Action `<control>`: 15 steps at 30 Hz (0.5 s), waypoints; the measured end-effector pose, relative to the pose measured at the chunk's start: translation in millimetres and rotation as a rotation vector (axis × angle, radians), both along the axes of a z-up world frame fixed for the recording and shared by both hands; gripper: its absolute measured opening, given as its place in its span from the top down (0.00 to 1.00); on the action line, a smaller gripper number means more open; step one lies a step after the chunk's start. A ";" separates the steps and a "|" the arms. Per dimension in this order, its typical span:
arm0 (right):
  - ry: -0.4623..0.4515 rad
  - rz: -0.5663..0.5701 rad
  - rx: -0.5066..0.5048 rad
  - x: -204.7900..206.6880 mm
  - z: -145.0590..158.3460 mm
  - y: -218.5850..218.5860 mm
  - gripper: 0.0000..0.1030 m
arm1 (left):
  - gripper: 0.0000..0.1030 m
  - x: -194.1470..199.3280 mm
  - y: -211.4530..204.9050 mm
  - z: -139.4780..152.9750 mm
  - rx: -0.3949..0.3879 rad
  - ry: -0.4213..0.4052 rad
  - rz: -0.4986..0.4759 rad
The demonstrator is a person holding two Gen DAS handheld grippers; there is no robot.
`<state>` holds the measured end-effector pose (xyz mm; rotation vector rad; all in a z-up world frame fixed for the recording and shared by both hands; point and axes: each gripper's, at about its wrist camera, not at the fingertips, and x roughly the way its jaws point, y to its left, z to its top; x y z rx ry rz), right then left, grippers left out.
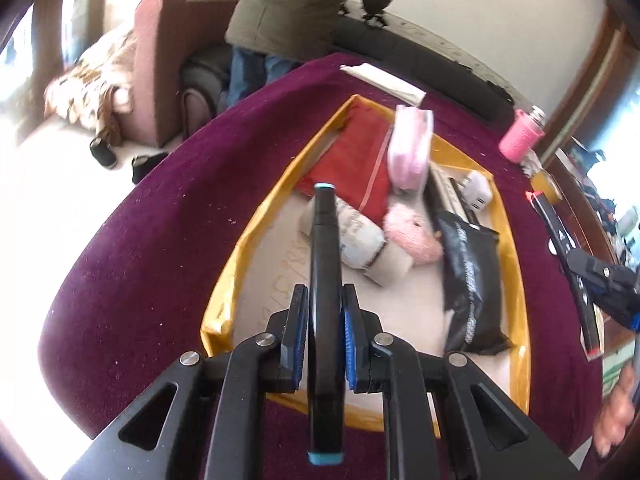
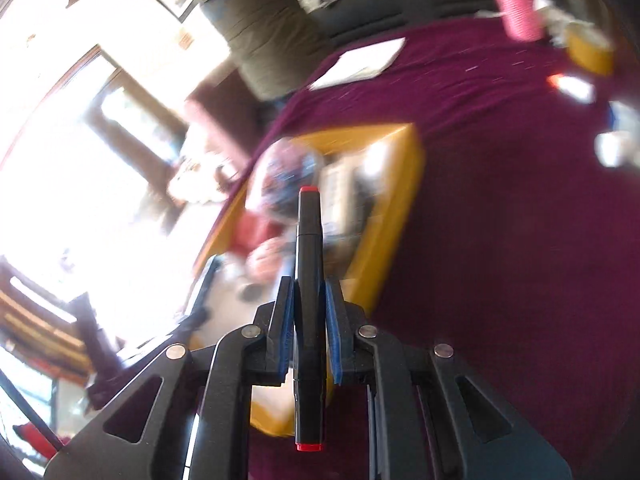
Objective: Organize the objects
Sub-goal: 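Lower the black markers into the yellow box and open both grippers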
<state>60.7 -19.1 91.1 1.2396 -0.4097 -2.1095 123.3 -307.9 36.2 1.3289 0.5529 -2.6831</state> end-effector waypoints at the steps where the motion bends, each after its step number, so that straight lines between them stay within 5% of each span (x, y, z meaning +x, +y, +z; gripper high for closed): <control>1: -0.010 0.019 -0.004 -0.4 -1.4 -10.8 0.88 | 0.87 -5.2 -2.7 -2.8 0.000 -0.014 0.016; 7: -0.084 0.129 0.012 -4.7 -25.0 -82.6 0.87 | 0.87 -18.7 -2.9 -3.9 -0.033 -0.020 0.056; 15: -0.162 0.151 0.086 -11.5 -67.6 -127.9 0.87 | 0.85 -11.4 -14.6 -4.6 0.089 -0.005 0.034</control>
